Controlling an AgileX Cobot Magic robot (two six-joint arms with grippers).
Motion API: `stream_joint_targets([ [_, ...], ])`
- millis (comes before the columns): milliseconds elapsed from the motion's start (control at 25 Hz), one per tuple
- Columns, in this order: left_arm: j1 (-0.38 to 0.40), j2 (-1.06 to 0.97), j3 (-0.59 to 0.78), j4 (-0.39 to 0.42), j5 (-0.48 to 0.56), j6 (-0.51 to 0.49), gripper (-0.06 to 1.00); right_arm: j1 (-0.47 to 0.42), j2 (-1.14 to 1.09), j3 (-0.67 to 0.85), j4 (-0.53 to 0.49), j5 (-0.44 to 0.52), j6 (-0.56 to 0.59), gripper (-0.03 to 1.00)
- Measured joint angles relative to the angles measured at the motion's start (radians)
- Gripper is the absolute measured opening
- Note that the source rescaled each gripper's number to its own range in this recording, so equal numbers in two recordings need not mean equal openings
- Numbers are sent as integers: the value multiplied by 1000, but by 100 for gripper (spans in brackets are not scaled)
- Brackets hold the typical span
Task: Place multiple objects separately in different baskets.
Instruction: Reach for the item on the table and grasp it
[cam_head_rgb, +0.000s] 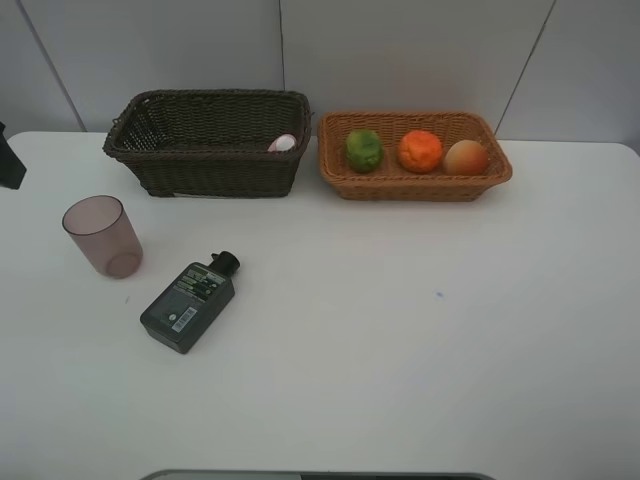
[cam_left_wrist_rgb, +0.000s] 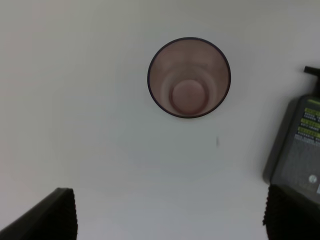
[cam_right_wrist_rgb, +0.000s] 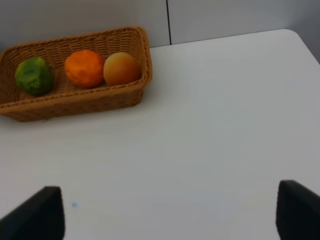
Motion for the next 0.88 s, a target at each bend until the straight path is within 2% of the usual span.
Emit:
stream_joint_targets([
  [440, 0, 127, -110, 4, 30, -38, 96, 0, 0, 0, 0, 0, 0, 90],
  [880, 0, 324, -217, 17, 51, -122, 96, 0, 0, 0, 0, 0, 0, 90],
])
